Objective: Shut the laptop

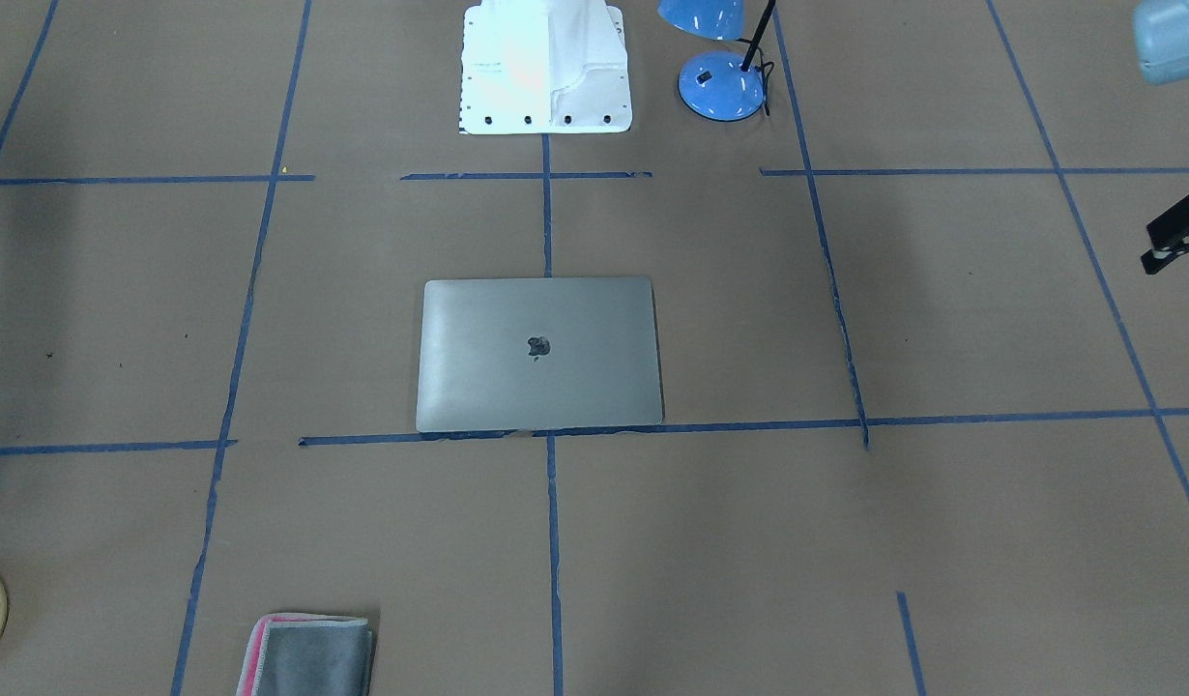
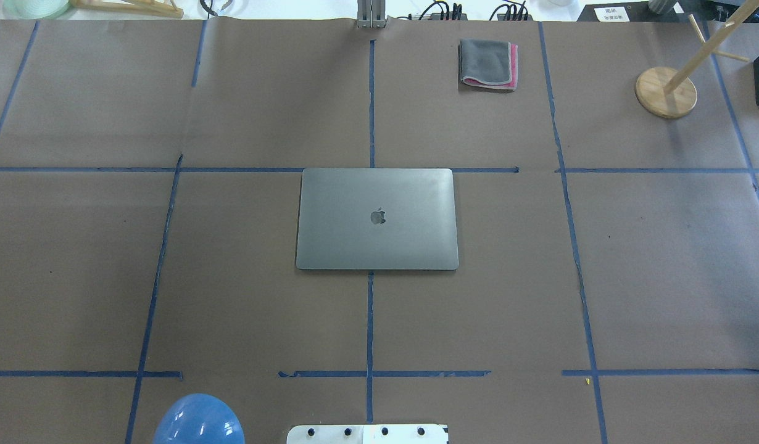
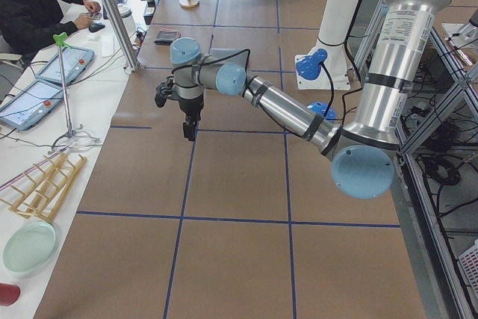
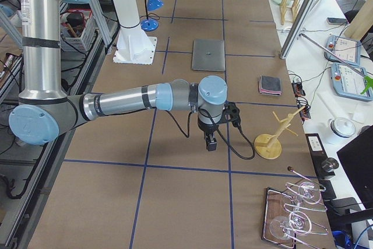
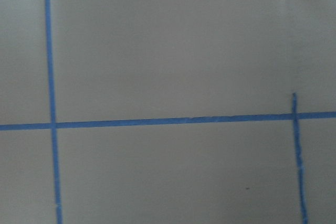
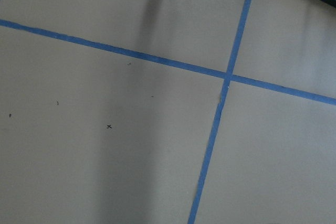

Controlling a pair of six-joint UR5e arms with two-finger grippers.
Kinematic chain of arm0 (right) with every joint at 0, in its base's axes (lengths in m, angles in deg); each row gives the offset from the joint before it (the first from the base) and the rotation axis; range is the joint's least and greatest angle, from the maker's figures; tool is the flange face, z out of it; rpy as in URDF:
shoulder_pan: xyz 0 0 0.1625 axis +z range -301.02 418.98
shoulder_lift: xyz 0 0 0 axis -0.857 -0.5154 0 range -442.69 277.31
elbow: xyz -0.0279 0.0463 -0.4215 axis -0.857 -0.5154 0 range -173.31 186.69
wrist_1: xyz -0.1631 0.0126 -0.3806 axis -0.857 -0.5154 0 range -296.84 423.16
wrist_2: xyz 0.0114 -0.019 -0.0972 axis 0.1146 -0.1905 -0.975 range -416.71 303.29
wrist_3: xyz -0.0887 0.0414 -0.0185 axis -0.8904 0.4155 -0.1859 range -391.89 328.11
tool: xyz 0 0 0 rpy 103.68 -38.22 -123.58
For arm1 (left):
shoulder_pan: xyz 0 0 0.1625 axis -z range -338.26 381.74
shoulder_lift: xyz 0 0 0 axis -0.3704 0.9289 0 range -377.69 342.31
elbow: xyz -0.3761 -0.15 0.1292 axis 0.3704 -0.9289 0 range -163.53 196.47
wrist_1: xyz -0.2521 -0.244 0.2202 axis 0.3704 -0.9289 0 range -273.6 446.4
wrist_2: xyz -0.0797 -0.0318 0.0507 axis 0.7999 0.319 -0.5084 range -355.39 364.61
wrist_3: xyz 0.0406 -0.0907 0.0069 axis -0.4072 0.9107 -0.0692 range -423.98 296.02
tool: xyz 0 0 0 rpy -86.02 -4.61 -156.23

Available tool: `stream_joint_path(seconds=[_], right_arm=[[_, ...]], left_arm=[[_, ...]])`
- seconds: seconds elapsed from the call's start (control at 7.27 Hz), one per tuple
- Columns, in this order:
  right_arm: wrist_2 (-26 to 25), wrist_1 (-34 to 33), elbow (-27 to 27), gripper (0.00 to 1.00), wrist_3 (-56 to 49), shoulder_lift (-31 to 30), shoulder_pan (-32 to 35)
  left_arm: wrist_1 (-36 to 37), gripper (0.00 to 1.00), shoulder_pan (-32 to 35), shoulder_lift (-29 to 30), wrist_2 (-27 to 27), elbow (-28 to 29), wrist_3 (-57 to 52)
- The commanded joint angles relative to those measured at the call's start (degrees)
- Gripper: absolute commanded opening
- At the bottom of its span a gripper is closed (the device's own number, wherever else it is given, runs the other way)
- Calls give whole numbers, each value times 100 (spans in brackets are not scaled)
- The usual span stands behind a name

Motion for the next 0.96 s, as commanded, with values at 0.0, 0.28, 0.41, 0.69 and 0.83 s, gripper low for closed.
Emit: stream_joint_path(seconds=[0.0,0.28,0.41,0.69,0.83], right_arm=[[-13,12,-68,100,-64,-48,105],[5,4,-391,100,-81,-92,105],[5,4,-462,100,-81,-92,105],[-4,4,-663,100,-90,-83,105],[-4,117,-917,100,-90,-83,105]], left_arm=[[-51,100,411,-429,164,533,-1043],[-104,100,630,-527,155,1007,-1464],[-113,100,884,-518,173,1271,-1868],[-148,100,939,-518,181,1326,-1916],[-148,100,939,-518,181,1335,-1916]])
